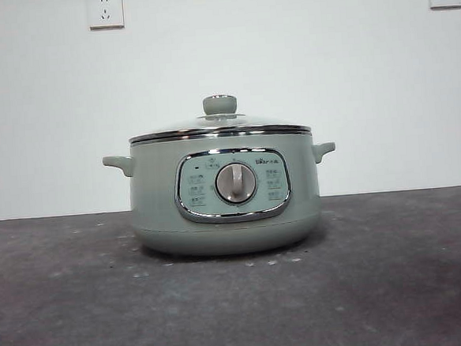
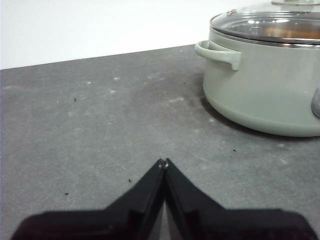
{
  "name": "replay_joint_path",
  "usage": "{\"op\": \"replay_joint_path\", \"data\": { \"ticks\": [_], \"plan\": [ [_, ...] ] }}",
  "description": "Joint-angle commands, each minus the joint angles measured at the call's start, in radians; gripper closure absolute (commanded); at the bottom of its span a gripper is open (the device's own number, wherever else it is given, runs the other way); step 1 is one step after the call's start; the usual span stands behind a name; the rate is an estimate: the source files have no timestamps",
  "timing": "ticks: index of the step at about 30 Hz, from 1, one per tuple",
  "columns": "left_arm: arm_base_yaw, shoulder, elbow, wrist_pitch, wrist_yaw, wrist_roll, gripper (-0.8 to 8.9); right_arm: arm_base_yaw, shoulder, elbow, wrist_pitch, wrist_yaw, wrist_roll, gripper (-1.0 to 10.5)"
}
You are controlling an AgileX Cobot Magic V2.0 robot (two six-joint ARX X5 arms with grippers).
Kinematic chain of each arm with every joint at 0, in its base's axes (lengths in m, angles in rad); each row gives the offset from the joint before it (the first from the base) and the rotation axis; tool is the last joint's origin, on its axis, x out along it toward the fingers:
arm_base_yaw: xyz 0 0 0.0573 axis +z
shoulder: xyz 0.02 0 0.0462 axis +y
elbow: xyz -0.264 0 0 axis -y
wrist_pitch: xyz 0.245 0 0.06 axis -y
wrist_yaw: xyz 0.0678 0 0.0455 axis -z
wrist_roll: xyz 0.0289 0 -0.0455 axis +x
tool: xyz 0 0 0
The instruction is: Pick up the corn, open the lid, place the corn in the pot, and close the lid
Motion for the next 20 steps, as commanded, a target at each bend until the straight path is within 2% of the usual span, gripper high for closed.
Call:
{"op": "replay_joint_path", "data": {
  "ticks": [1,20],
  "plan": [
    [0.002,0.005,-0.01,0.005,0.0,-0.006,8.17,-0.002,-0.003,-0.011,-0.031,-0.002,-0.002,9.5],
    [0.002,0.015,-0.01,0.005,0.0,-0.006,8.17,-0.001,-0.001,-0.011,-0.031,0.002,0.007,9.5]
  ]
}}
